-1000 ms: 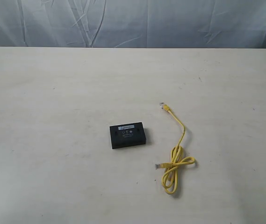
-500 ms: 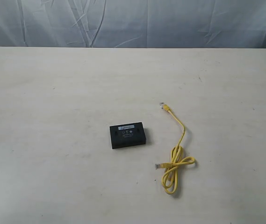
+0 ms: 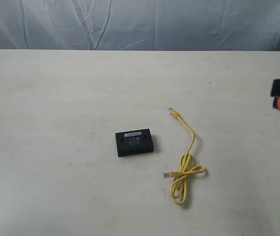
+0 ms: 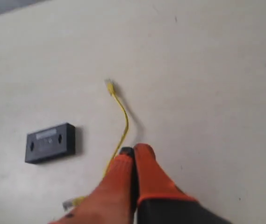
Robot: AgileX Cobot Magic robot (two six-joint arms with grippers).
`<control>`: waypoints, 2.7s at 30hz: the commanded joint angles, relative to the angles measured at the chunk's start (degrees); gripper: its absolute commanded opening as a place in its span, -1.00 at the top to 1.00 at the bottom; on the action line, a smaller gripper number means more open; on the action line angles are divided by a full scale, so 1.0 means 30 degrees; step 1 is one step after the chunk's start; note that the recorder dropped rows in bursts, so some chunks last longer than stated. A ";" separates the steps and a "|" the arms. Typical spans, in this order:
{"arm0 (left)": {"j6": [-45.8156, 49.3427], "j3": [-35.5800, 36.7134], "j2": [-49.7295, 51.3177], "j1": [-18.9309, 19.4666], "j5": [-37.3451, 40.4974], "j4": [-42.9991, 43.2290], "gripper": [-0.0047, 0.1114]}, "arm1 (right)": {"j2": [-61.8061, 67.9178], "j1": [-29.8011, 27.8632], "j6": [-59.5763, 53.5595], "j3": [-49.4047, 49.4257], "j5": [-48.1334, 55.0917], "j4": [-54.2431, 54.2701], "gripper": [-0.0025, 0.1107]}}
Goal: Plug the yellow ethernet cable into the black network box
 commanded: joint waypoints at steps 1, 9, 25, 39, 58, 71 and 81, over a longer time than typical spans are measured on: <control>0.0000 0.0075 -0.0088 0.0025 -0.0112 -0.0008 0.92 | 0.3365 0.0428 -0.1739 0.0404 -0.0024 0.1011 0.97; 0.0000 0.0075 -0.0088 0.0025 -0.0112 -0.0008 0.92 | 0.5918 0.4484 -0.0517 0.0404 -0.1590 0.0571 0.97; 0.0000 0.0075 -0.0088 0.0025 -0.0112 -0.0008 0.92 | 1.1992 1.0980 1.2374 -0.1721 -0.2145 -0.9482 0.97; 0.0000 0.0075 -0.0088 0.0025 -0.0112 -0.0008 0.92 | 1.3309 1.1034 1.5103 -0.1099 -0.5034 -0.9694 -0.10; 0.0000 0.0075 -0.0088 0.0025 -0.0109 0.0135 0.92 | 1.6307 1.1034 1.6296 -0.0037 -0.7885 -0.8747 -0.04; 0.0000 0.0075 -0.0088 0.0025 -0.0109 0.0135 0.92 | 1.6978 1.0996 1.6100 -0.0037 -0.8484 -0.9881 0.96; 0.0000 0.0075 -0.0088 0.0025 -0.0109 0.0135 0.92 | 1.3400 1.0563 1.6100 -0.0176 -0.7515 -1.2036 0.96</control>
